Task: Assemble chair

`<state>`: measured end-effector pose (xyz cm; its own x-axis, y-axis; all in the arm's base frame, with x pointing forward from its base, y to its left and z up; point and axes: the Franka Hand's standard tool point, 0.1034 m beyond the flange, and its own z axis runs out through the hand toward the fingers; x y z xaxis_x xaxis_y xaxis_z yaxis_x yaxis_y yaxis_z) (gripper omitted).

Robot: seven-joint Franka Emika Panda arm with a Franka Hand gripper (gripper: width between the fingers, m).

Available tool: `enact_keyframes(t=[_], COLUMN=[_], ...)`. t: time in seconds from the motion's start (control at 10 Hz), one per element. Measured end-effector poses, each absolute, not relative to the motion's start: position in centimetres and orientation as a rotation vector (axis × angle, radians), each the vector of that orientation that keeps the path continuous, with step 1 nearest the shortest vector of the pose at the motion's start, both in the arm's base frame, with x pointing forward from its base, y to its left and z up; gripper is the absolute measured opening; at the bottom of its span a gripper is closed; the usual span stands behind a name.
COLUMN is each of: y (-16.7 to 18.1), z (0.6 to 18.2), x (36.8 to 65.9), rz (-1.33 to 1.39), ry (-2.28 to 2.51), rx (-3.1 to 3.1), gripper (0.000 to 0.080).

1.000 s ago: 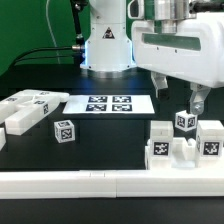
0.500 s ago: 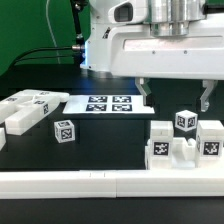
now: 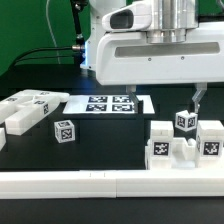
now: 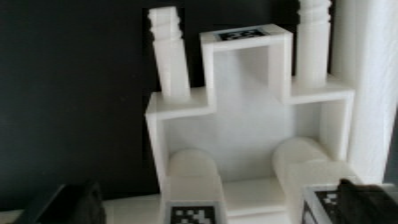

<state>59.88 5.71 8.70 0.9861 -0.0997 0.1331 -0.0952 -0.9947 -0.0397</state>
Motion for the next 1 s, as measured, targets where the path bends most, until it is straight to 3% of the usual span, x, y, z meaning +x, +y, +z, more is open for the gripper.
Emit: enact_keyframes(t=[0.5, 1.0], y=[3.0, 2.9], z=[7.1, 5.4], x=[59.8, 62.4], rz=[-0.369, -0.83], ry=[-0.008, -0.036], rx=[-3.137, -3.124], gripper=[0.0648, 0.0648])
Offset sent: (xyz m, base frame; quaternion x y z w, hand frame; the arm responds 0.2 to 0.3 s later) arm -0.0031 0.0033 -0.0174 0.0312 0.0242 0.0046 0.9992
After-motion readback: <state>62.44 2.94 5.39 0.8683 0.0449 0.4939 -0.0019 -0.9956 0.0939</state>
